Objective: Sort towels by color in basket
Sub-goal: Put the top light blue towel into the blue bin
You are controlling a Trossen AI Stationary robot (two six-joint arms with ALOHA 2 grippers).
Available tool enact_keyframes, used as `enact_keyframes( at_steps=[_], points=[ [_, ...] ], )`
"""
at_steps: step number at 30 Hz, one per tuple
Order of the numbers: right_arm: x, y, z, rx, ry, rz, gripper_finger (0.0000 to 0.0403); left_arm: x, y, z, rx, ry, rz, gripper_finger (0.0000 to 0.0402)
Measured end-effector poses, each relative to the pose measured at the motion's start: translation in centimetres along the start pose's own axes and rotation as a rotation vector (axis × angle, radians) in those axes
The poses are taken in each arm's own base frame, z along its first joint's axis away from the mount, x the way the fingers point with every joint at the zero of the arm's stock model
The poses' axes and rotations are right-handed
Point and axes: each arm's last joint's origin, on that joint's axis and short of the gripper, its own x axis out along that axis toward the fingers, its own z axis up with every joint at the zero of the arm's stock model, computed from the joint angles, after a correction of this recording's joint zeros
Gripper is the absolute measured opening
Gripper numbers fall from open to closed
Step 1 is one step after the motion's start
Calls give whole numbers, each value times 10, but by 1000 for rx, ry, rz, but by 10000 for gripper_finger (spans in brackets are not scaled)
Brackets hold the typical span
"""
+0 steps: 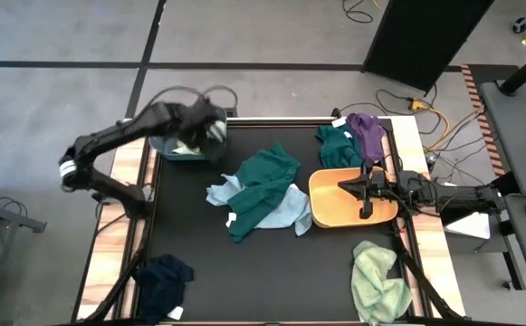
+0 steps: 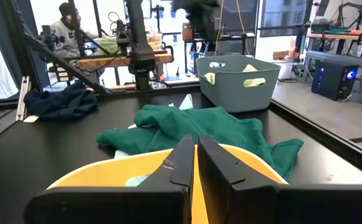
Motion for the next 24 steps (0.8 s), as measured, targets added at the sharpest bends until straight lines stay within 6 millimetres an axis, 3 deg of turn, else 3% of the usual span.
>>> enact_keyframes(
  at_steps=[5,9,14,24],
  points=[
    [0,0,0,0,0,0,13,-7,-41,-38,108,-30,-112,117],
    [0,0,0,0,0,0,13,13,-59,-60,193,-1,-146,116],
    [0,0,0,0,0,0,13,55,-64,-74,188,99,-104,116],
    [0,0,0,0,0,0,13,116,-65,-96,299,195,28,116]
  ],
)
